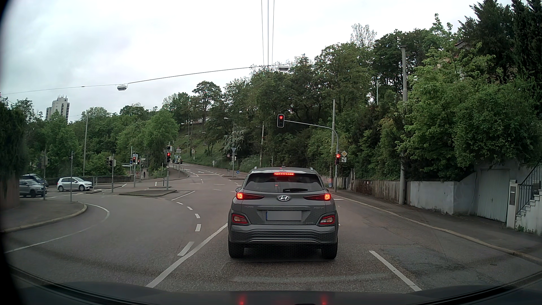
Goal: Follow the waypoints while adhering to traffic rules and regulations
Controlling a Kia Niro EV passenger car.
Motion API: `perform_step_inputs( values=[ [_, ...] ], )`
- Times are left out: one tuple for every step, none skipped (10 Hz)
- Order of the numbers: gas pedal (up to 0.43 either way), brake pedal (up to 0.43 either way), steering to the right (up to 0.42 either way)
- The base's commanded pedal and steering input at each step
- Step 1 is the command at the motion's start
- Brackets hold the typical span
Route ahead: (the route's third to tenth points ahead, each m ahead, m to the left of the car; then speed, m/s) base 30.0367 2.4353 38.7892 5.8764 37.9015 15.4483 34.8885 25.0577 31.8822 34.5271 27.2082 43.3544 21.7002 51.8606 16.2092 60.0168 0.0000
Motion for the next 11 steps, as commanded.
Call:
perform_step_inputs(
  values=[
    [0.0,0.287,-0.004],
    [0.0,0.287,-0.004],
    [0.0,0.287,-0.004],
    [0.0,0.287,-0.004],
    [0.0,0.287,-0.008],
    [0.0,0.293,-0.01],
    [0.0,0.287,-0.011],
    [0.0,0.287,-0.01],
    [0.0,0.287,-0.011],
    [0.0,0.293,-0.01],
    [0.0,0.287,-0.011]
  ],
)
